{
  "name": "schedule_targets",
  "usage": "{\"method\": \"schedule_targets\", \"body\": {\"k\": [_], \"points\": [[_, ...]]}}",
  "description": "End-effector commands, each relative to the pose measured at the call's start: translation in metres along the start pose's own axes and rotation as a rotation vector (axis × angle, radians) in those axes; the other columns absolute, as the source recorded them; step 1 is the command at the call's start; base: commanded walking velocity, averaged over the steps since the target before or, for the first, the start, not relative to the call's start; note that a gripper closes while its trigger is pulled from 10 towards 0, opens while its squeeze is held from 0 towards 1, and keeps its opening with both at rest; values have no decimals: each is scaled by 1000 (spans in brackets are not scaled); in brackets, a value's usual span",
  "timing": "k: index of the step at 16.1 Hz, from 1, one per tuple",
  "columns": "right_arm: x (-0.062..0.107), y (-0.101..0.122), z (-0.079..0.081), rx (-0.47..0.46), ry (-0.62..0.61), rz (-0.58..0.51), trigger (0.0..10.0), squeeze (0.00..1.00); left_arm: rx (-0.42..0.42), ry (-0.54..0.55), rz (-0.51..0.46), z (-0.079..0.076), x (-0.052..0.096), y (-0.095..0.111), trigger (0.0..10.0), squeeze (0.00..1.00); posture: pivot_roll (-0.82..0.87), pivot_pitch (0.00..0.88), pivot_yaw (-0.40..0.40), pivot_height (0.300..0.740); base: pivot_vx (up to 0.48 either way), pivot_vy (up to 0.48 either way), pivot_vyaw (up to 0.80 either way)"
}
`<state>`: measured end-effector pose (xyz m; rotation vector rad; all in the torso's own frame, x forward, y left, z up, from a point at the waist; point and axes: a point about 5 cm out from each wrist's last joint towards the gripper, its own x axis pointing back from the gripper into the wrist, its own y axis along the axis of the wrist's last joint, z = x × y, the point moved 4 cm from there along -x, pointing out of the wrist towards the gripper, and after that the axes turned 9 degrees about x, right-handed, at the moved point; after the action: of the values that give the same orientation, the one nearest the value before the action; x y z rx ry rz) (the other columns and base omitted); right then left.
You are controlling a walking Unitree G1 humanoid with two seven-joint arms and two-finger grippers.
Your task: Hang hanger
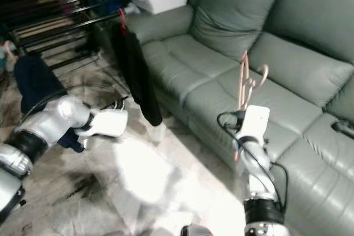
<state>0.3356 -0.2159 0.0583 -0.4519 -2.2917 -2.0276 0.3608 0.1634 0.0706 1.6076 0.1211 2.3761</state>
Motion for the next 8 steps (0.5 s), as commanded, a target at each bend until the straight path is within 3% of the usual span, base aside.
{"method": "schedule_targets", "body": {"k": [1,3,4,5,6,7,8], "points": [[-1,5,7,-18,14,-20,10000,0,-147,438,-42,68,26,30,10000,0,2,0,43,740,0,0,0],[1,4,7,-17,15,-17,10000,0,-105,792,-233,112,63,69,10000,0,-2,0,42,740,0,0,0],[1,3,7,-16,14,-16,10000,0,-114,892,-272,119,74,74,10000,0,-1,0,42,740,0,0,0],[0,3,5,-14,12,-16,10000,0,35,921,-419,123,83,81,10000,0,-1,0,42,740,0,0,0],[-1,4,5,-13,11,-17,10000,0,83,906,-468,122,83,82,10000,0,3,0,39,740,0,0,0],[-3,6,7,-15,13,-21,10000,0,184,654,-568,99,56,85,10000,0,7,0,37,740,0,0,0],[-4,7,9,-15,20,-24,10000,0,15,421,-471,64,28,77,10000,0,7,0,37,740,0,0,0]]}}
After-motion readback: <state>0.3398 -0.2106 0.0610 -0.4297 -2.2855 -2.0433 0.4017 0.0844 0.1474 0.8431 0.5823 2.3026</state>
